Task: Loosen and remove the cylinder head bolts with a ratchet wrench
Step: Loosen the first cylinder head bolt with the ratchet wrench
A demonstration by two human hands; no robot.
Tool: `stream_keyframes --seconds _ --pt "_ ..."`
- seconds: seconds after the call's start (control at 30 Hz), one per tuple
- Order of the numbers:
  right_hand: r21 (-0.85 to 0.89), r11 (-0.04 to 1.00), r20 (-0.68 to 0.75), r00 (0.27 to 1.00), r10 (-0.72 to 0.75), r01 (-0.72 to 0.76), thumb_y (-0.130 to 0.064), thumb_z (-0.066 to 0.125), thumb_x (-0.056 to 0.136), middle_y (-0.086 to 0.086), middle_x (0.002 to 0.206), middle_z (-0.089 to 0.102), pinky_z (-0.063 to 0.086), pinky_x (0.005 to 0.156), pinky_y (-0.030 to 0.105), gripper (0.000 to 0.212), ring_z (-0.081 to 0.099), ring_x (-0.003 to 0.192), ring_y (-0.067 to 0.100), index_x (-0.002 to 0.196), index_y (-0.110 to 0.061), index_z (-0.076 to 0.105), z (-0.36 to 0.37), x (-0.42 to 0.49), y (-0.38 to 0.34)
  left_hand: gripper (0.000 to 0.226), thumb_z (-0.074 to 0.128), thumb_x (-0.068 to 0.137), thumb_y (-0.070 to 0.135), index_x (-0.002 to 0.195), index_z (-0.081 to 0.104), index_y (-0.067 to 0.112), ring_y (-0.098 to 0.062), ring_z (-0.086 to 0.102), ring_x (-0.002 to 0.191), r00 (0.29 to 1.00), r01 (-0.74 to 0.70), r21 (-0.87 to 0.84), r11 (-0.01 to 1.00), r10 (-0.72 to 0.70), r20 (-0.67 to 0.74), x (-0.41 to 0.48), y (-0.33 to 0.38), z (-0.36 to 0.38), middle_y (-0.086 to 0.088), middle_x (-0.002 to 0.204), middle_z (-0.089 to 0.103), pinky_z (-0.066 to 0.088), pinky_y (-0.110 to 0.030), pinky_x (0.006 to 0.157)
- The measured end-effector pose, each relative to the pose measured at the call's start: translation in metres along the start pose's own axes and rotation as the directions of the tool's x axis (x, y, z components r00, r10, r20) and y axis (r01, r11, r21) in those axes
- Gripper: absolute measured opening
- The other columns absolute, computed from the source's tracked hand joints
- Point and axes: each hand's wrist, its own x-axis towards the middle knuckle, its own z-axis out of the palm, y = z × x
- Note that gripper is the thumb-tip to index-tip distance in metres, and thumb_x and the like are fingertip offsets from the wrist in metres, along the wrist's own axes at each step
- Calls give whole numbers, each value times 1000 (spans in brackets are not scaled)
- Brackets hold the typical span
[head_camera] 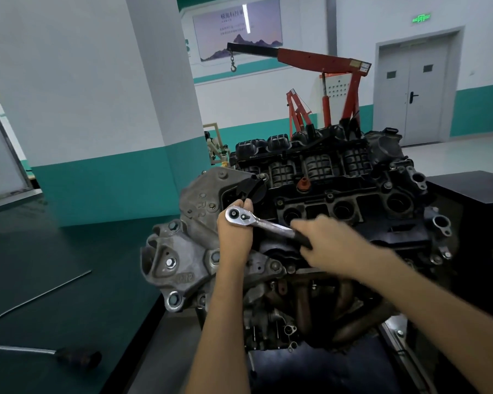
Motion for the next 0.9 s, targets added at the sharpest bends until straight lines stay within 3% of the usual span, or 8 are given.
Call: stream_keyframes --seconds 0.1,0.23,0.37,0.5,0.6,0.67,0.8,0.9 --pt "519 845 32 990 135 -132 -16 56 75 -2 67 54 48 56 34 14 56 61 21 83 -20 45 48 -36 -42 51 54 97 7 58 24 19 -4 22 47 999 -43 34 999 43 -3 -2 0 3 4 56 22 22 -18 48" --pt "731 652 -6 954 301 -202 -22 52 77 2 75 64 53 65 38 26 64 73 26 103 -21 50 84 -39 -100 50 53 98 4 59 25 20 -5 25 47 993 -115 39 993 116 -22 -5 0 3 6 56 23 24 -15 48" --pt "656 738 15 980 197 -158 -12 55 76 2 75 62 48 62 25 23 60 67 20 95 -25 53 70 -36 -75 51 58 95 9 58 25 19 -10 22 54 998 -61 63 996 59 22 -2 -3 -1 2 56 23 22 -25 52" --pt "320 947 92 995 -26 -5 -6 60 75 -8 61 50 32 46 11 28 54 53 1 75 -29 45 7 -13 -4 41 66 90 16 59 40 11 -7 33 53 996 -15 81 997 8 88 -3 -3 -5 4 54 36 31 -21 53" --pt "-129 985 101 989 -104 117 -18 59 84 -12 64 37 33 52 24 24 57 64 19 102 -32 52 -31 19 25 43 65 92 20 61 40 3 -6 33 53 995 4 16 1000 -6 103 -5 -1 -5 1 55 38 31 -17 52" --pt "-249 956 63 987 -146 157 -20 56 87 -11 65 33 32 56 27 30 50 65 20 114 -28 51 -37 30 27 47 62 94 19 57 33 13 -4 27 50 997 37 26 999 -38 64 -4 0 -3 6 53 31 27 -17 49" --pt "-96 995 -60 998 -6 0 -21 56 82 -5 67 39 37 59 29 19 61 76 30 98 -26 47 -7 0 5 50 53 97 12 55 27 17 -5 27 45 999 39 58 998 -39 5 0 3 0 4 54 27 25 -20 49" --pt "387 909 20 987 159 -154 -17 56 80 5 74 55 47 59 35 19 60 71 31 94 -23 44 40 -35 -44 50 53 98 12 56 27 17 -7 23 50 1000 1 97 995 1 -22 -1 1 1 2 54 25 23 -22 51"
